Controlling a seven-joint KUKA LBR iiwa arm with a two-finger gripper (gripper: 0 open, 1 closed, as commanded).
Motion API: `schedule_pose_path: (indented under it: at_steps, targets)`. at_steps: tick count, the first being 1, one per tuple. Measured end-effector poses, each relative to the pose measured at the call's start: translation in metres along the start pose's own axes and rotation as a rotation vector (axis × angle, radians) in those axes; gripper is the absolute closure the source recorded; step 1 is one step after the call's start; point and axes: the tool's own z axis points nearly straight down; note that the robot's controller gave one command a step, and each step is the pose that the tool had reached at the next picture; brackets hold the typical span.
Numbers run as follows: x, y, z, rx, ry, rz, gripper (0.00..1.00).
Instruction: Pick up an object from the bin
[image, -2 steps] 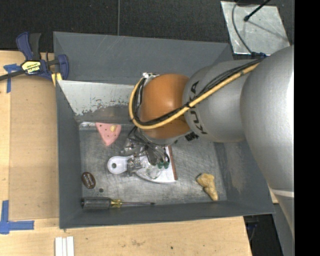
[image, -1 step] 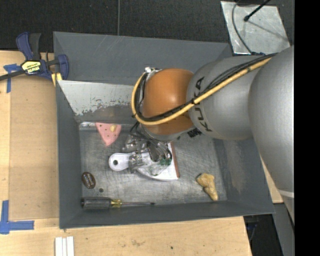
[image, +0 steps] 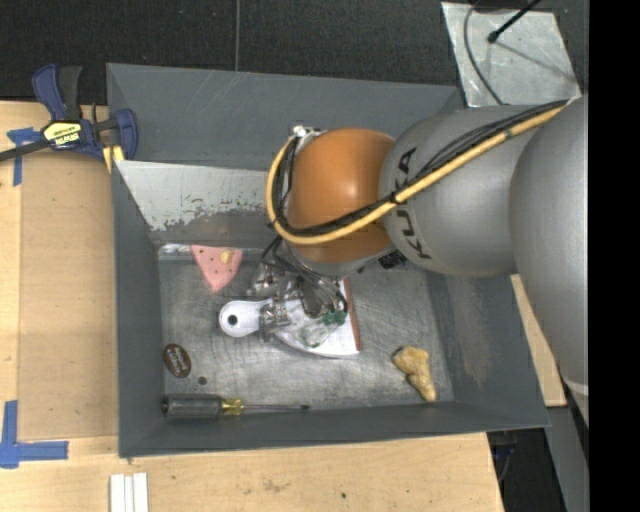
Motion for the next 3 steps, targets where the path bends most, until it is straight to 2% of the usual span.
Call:
schedule_pose_path:
  at_steps: [3]
  targets:
    - [-0.001,0.0001,-0.018,0.0,-0.002,0.001,1.0]
